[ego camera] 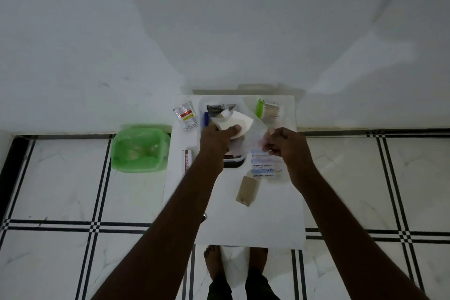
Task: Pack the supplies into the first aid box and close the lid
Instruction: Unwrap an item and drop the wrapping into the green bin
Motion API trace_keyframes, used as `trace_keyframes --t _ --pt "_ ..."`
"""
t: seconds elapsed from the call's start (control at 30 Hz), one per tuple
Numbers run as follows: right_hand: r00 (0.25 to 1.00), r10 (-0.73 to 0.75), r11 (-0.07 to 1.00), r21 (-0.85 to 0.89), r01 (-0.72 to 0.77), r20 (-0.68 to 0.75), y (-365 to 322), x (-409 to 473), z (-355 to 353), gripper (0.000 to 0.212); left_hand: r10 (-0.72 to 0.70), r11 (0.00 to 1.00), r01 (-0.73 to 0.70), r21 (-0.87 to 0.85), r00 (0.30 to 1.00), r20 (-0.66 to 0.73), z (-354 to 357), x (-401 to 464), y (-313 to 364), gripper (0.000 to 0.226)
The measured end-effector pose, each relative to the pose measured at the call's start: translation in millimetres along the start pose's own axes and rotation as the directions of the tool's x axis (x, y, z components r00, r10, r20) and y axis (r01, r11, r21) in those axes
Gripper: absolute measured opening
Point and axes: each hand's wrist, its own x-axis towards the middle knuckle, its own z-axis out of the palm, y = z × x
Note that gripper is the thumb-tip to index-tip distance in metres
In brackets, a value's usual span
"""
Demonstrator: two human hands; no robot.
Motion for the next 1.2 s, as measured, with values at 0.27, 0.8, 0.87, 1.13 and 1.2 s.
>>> trace_keyframes --t 0.27,0.8,0.87,1.13,1.2 --pt "0.917 -0.239 0.587 -0.800 -0.125 -0.319 61.2 58.8 -7.3 0.058 0.321 0.898 -0.256 0.357 0.937 -0.136 -8.6 8.4 0.8 0.038" --pt "0.924 -0.370 0.784 -0.568 0.252 -0.100 -28.1 -24.5 11.6 0.021 0.351 0.900 -0.351 0.257 0.935 0.047 -47.0 -36.4 6.8 0.035" --pt "0.914 -0.403 0.768 -0.559 0.314 -0.040 -48.8 -47.0 36.7 0.020 0.360 0.913 -0.360 0.191 0.932 0.039 -66.8 -48.1 14.3 0.035" --pt "0.941 -0.187 0.803 -0.508 0.311 0.280 -49.5 -56.7 202.7 0.024 0.289 0.956 -0.273 0.110 0.941 -0.175 -221.4 -32.4 15.0 0.018" --pt "0.938 -0.088 0.851 -0.463 0.246 0.336 -36.4 -54.4 251.9 0.022 0.242 0.969 -0.223 0.106 0.942 -0.231 -268.2 -15.2 5.2 0.015"
